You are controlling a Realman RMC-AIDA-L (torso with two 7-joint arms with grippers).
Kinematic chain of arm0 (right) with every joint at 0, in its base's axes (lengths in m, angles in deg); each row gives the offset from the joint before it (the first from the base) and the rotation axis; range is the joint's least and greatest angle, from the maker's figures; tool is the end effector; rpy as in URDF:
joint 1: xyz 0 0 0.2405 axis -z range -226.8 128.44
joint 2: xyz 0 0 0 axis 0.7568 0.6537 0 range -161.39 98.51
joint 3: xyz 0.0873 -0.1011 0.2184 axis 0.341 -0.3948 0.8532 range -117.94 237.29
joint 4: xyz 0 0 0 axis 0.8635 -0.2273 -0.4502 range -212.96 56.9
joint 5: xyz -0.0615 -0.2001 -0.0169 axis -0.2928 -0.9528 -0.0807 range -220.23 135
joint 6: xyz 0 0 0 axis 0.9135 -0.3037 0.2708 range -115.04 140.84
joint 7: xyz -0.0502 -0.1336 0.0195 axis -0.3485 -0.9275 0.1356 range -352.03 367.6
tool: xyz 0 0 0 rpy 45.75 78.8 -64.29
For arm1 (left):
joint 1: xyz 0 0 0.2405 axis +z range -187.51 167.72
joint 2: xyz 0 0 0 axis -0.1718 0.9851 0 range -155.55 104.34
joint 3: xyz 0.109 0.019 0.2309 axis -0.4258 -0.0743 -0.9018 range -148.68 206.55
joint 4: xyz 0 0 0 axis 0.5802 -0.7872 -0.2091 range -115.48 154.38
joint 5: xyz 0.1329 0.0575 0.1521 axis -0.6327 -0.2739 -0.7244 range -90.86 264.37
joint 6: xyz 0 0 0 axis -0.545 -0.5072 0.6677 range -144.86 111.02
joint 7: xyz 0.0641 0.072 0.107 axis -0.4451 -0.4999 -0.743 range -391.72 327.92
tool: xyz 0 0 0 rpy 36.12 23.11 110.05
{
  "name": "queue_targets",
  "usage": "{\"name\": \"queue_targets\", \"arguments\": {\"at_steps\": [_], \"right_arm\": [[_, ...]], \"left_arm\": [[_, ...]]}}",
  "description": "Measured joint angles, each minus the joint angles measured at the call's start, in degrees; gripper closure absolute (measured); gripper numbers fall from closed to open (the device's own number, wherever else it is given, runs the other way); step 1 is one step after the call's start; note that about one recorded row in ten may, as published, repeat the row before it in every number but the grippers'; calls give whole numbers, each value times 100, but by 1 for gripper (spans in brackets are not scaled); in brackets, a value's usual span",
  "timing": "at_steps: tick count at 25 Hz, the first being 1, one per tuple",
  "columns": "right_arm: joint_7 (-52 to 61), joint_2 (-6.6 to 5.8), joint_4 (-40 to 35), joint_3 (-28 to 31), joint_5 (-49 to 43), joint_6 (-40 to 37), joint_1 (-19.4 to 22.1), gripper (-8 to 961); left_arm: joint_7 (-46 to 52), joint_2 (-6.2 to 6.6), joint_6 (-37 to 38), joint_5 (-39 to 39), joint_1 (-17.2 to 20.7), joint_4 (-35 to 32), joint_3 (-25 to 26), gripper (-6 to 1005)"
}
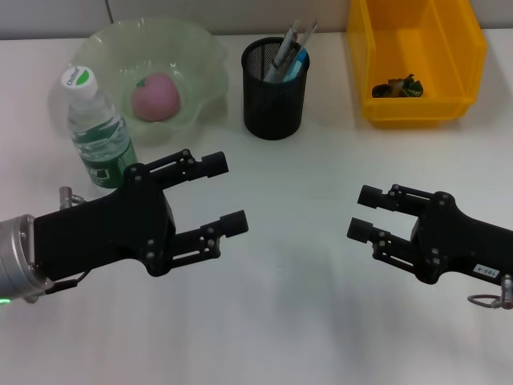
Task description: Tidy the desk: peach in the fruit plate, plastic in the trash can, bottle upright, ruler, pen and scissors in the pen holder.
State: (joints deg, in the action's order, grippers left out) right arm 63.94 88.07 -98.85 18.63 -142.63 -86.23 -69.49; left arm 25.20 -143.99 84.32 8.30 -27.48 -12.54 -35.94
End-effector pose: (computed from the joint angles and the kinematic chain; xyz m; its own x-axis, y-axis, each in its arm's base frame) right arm 0.2850 0.2485 -0.0277 0.6235 -0.2239 -0.7491 -0.4392 -0.8930 -0.0986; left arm -0.2473 0.2543 -0.0127 0.6209 0.0597 0.7816 0.2326 -0.9662 -0.1110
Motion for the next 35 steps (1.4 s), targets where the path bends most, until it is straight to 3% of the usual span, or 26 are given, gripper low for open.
{"name": "queue_targets", "arguments": {"at_steps": [35], "right_arm": [[-149,10,160,-9,44,-112,-88,355]], "left_arm": [[-221,-16,62,-9,-108,157,-74,270]]}}
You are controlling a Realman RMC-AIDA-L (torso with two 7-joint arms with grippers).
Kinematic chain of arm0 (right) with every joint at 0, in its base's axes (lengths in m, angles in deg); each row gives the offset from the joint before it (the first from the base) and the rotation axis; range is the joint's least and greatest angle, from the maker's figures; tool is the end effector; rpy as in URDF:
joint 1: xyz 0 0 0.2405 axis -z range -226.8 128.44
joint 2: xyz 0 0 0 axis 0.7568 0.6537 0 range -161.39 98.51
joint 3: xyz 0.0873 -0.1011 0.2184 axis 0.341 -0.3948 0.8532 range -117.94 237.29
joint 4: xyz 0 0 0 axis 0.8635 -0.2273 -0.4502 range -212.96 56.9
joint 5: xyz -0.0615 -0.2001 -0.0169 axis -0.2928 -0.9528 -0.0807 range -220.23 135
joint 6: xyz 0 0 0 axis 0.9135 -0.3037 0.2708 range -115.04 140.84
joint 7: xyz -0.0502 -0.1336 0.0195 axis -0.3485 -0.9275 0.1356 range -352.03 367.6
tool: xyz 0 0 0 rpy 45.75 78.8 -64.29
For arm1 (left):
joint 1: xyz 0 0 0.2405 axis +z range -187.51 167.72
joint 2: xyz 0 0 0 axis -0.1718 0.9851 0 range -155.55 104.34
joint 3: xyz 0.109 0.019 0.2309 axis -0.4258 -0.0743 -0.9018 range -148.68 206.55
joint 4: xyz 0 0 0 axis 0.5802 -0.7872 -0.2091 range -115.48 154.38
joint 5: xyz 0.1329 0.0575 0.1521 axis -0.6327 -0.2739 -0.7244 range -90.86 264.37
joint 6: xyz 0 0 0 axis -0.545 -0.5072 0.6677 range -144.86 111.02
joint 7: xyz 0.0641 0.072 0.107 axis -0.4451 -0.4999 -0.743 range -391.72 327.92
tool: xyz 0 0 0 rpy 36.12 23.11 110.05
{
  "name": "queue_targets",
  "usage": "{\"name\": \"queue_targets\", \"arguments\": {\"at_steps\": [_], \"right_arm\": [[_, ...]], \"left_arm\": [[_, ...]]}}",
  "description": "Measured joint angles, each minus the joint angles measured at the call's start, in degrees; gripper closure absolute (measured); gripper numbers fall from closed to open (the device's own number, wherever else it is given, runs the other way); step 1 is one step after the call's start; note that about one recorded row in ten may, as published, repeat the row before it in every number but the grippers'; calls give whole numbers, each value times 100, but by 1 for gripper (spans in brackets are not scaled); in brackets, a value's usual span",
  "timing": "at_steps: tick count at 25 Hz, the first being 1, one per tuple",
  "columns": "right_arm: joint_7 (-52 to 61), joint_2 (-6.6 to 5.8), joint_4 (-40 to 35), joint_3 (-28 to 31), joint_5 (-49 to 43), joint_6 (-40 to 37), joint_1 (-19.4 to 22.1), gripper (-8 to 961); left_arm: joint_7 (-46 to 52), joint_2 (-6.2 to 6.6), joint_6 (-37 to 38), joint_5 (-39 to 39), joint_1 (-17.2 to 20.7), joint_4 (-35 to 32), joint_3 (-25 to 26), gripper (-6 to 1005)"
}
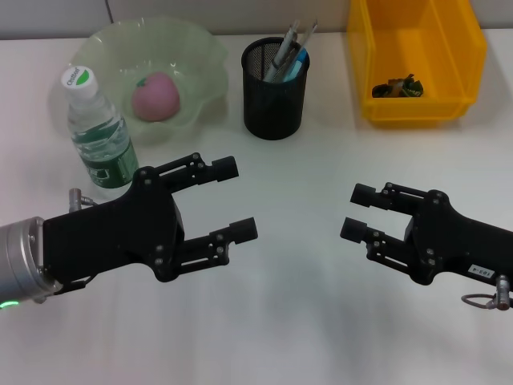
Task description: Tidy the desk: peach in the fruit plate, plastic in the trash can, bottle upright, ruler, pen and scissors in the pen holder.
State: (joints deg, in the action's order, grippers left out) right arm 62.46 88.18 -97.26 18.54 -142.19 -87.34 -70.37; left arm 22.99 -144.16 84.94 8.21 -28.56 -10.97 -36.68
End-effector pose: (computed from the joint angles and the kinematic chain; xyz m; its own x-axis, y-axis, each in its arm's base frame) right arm 0.2787 0.2481 -0.0307 0.6103 -0.2062 -0.7648 -0.4161 -0.9050 -0.0881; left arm -0.2434 0.2534 -0.0181 0.6206 0.0403 0.7831 0.1991 -0.9740 -0.1077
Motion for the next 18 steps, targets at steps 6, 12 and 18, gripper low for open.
{"name": "queue_targets", "arguments": {"at_steps": [6,12,18], "right_arm": [[0,0,82,0,0,16,-35,347],[-1,0,148,0,0,59,-80,339],[-1,-11,116,-47,-92,63,-87,331]], "left_arm": [[4,-7,-89,22,-11,100,84,270],[4,-14,-101,41,-73,209,131,269],[26,4,-113,23,-84,211,112,269]]}}
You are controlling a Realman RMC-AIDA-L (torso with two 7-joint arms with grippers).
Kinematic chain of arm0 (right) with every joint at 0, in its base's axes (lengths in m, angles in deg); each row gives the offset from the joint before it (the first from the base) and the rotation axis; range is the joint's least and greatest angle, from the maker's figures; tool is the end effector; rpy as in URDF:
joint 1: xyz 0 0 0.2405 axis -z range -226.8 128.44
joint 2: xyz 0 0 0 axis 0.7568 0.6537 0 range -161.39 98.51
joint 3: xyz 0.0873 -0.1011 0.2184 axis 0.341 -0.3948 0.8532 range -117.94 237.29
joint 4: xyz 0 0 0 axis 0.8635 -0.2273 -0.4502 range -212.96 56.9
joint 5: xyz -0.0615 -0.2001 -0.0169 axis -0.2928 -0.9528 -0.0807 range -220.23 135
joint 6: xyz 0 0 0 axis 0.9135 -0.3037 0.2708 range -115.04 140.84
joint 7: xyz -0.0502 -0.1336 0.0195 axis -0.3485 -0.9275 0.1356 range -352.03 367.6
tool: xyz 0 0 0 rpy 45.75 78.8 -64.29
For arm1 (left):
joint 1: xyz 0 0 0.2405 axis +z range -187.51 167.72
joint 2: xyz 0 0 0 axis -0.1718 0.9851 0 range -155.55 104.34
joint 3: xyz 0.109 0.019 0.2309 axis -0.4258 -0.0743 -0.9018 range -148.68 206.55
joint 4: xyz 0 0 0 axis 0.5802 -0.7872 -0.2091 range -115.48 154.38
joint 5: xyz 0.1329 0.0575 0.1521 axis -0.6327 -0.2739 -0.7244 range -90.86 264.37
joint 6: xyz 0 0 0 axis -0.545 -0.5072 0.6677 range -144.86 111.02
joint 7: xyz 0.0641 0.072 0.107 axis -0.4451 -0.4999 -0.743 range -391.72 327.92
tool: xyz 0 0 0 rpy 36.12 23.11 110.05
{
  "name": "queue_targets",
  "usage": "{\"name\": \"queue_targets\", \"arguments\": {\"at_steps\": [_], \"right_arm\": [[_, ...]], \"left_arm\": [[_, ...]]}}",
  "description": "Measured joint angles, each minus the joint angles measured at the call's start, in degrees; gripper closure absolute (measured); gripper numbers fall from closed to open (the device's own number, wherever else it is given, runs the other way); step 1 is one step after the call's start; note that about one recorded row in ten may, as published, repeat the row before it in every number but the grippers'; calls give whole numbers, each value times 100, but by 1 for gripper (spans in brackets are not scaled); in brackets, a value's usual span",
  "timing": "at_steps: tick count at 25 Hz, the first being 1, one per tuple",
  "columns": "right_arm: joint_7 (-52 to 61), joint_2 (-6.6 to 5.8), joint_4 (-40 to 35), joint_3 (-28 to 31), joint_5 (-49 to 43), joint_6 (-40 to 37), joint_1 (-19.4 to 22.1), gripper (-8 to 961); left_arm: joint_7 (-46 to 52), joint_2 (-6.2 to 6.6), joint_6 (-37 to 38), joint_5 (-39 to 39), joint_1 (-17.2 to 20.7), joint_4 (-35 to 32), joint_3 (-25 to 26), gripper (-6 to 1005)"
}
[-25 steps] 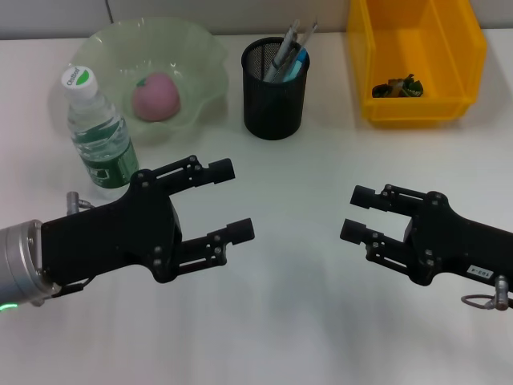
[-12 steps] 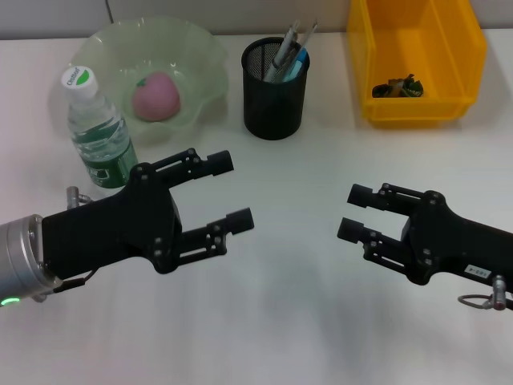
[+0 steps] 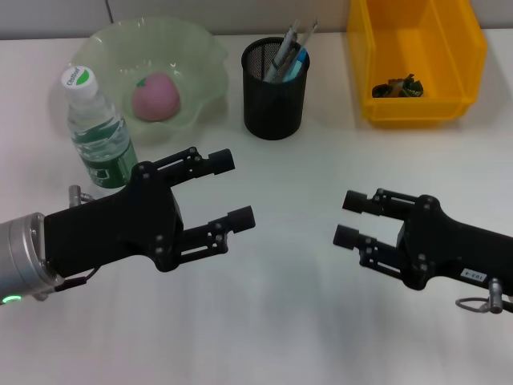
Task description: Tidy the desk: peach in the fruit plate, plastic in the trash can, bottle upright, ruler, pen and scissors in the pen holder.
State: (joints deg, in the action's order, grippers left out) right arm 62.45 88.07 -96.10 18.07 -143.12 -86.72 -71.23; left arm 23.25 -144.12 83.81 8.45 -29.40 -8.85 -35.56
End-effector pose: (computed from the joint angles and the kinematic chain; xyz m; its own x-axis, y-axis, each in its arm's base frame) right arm 0.2771 0.2486 -0.0358 0.6183 -0.2244 -0.7532 -0.4113 -0.9090 -0.0668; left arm -0.2461 0.2578 -0.0197 0.6132 0.0637 0.7874 0.2404 -0.9645 -0.1092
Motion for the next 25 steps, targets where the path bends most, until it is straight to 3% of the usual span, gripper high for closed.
{"name": "queue_targets", "arguments": {"at_steps": [8,14,25], "right_arm": [[-201,2,-39,4,7,4,107,320],[-279,8,-11,-15,15,-2,100,288],[-458,0,1,-84,-8,-67,132,259]], "left_arm": [[455,87,-28,-40,-83,-51,-27,257],[-11,4,6,-43,-40,-5,-46,203],[-160,4,-93,-44,-9,18,-248,208]]}}
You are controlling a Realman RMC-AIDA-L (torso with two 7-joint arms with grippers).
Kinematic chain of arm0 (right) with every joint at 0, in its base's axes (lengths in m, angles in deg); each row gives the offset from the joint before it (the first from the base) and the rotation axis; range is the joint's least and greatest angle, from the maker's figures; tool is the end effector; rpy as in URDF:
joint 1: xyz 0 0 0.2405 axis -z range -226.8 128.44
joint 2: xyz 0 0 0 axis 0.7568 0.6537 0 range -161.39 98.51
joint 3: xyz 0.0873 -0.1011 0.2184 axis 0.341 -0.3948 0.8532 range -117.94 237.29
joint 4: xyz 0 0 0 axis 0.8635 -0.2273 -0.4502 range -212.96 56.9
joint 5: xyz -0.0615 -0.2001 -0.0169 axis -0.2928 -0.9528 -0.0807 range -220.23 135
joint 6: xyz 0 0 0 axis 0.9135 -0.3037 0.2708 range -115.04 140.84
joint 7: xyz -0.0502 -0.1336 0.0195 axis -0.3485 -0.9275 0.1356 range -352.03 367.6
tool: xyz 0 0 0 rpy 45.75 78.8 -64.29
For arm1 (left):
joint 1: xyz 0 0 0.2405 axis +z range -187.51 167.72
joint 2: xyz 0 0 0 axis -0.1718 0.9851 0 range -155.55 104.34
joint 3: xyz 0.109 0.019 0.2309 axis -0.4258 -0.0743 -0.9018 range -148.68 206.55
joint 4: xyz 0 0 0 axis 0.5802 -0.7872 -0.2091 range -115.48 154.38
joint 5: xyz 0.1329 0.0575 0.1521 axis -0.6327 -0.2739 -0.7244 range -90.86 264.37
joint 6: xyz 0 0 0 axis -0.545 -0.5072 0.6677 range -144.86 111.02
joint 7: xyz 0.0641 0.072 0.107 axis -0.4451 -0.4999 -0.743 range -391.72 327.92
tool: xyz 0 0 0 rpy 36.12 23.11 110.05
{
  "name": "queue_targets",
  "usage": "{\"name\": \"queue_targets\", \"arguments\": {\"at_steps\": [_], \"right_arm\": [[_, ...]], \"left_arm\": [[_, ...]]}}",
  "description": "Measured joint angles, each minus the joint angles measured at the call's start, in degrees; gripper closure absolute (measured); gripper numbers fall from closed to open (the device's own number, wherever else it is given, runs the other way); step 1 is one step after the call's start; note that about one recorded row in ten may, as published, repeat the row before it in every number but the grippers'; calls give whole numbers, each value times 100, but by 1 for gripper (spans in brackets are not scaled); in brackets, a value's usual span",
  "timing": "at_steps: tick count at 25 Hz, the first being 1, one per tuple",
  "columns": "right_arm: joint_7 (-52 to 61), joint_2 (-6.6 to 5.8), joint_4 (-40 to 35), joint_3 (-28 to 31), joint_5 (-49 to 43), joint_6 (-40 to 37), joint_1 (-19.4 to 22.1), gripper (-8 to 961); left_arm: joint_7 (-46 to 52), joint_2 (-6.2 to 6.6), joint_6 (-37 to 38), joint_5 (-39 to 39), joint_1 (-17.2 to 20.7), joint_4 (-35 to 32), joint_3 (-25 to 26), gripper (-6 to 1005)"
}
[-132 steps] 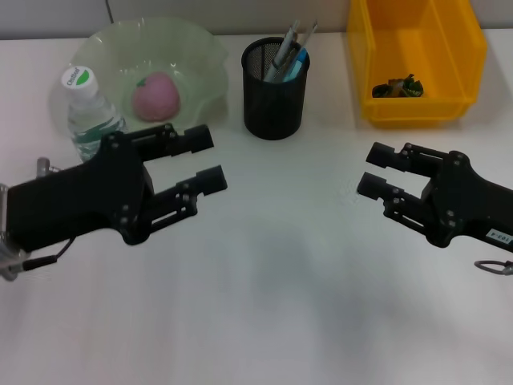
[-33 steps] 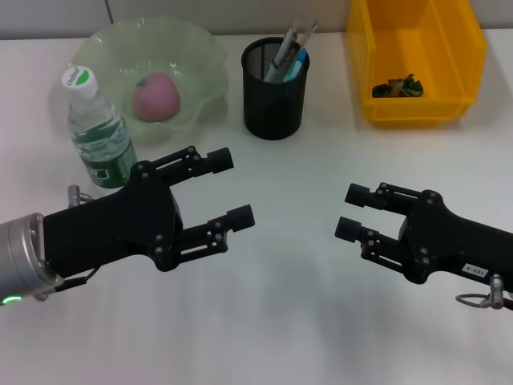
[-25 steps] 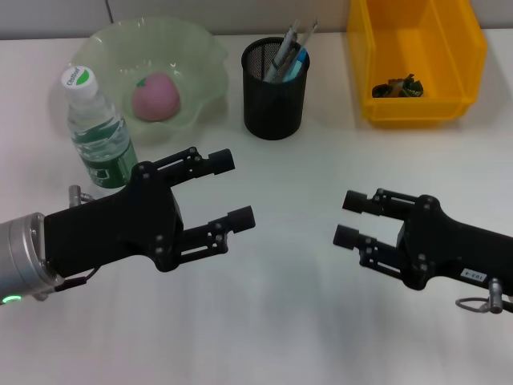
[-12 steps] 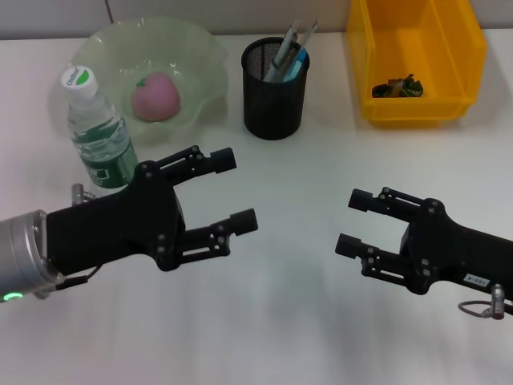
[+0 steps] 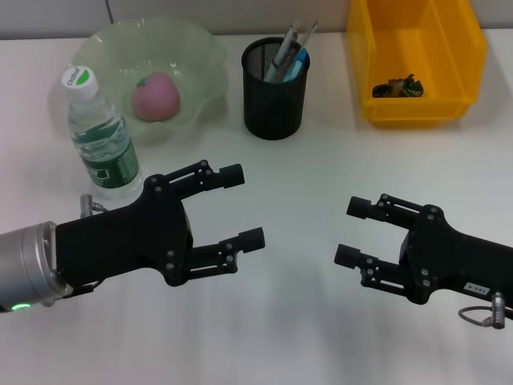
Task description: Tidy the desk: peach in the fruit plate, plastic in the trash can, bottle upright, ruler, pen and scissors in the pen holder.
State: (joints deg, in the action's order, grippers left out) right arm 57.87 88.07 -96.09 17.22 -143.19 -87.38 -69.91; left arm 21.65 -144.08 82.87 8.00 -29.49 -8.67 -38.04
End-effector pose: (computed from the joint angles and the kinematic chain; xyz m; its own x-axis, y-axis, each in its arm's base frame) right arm 0.2811 0.2397 -0.0369 0.6457 -0.1683 -0.7448 -0.3684 -0.9230 -0.1107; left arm -0.2461 0.2546 -0.0275 0.6420 0.0584 0.7645 0.2099 -0.9724 -0.1020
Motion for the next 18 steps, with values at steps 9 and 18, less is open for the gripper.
{"name": "queue_targets", "arguments": {"at_steps": [9,18], "right_arm": [[-8,7,106,0,-14,-10,-31,259],[-6,3,105,0,16,-18,-56,259]], "left_arm": [[-12,-14,-14,1,-12,67,-17,213],[-20,-9,-86,1,-31,65,-32,214]]}}
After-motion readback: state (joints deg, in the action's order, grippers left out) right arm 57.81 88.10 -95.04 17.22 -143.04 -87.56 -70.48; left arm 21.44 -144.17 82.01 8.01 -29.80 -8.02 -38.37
